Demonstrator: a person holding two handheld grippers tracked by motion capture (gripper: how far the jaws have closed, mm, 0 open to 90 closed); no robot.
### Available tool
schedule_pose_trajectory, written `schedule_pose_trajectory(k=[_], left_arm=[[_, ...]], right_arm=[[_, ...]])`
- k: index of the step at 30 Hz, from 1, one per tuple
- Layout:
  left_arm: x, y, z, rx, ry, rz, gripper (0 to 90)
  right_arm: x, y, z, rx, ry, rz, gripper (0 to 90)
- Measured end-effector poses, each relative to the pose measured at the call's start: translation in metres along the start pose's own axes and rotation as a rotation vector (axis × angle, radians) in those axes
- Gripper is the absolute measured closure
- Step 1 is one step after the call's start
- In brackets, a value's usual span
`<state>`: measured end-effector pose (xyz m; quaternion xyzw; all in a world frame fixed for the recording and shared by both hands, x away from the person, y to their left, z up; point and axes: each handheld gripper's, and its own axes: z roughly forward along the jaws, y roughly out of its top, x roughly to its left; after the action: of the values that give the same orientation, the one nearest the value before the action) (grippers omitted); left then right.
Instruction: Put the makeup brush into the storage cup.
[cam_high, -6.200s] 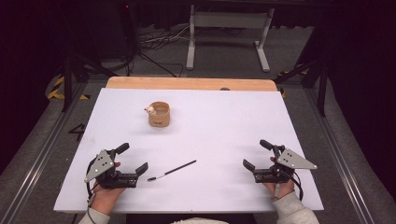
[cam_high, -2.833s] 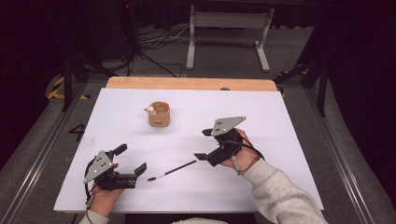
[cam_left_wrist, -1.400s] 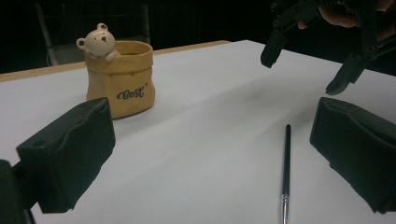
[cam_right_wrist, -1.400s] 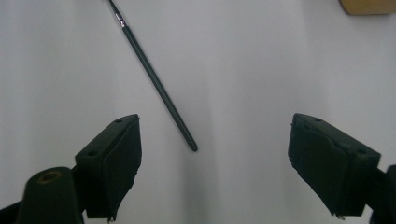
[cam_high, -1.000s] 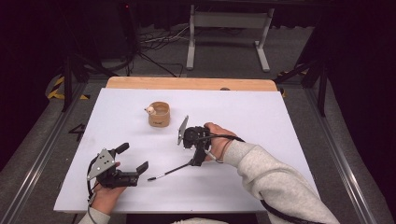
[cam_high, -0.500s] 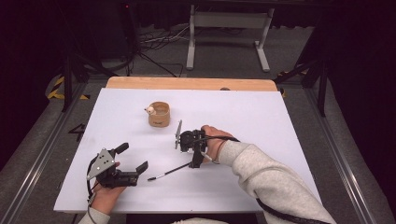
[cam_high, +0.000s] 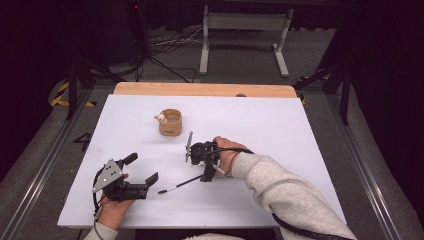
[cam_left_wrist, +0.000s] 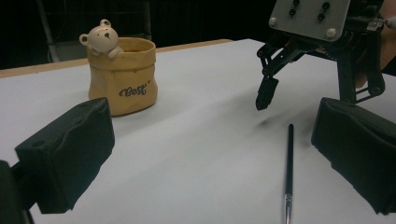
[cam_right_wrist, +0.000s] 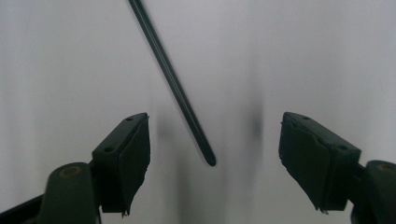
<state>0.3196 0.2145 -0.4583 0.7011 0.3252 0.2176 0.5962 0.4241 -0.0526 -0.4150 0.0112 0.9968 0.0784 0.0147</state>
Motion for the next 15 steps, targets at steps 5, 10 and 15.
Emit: schedule_pose_trajectory(k=[5, 10, 15], left_arm=[[-0.0001, -0.0001, 0.0002, 0.003, -0.002, 0.0, 0.4], [-0.0001, -0.0004, 0.0005, 0.004, -0.003, -0.001, 0.4], [-0.0002, -0.0004, 0.0005, 0.003, -0.003, -0.003, 0.4]], right_arm=[[-0.0012, 0.0007, 0.0041, -0.001, 0.004, -0.002, 28.5], [-0.0012, 0.0019, 0.0077, 0.005, 0.008, -0.005, 33.1], [-0.0007, 0.0026, 0.0104, 0.013, 0.011, -0.021, 39.4]])
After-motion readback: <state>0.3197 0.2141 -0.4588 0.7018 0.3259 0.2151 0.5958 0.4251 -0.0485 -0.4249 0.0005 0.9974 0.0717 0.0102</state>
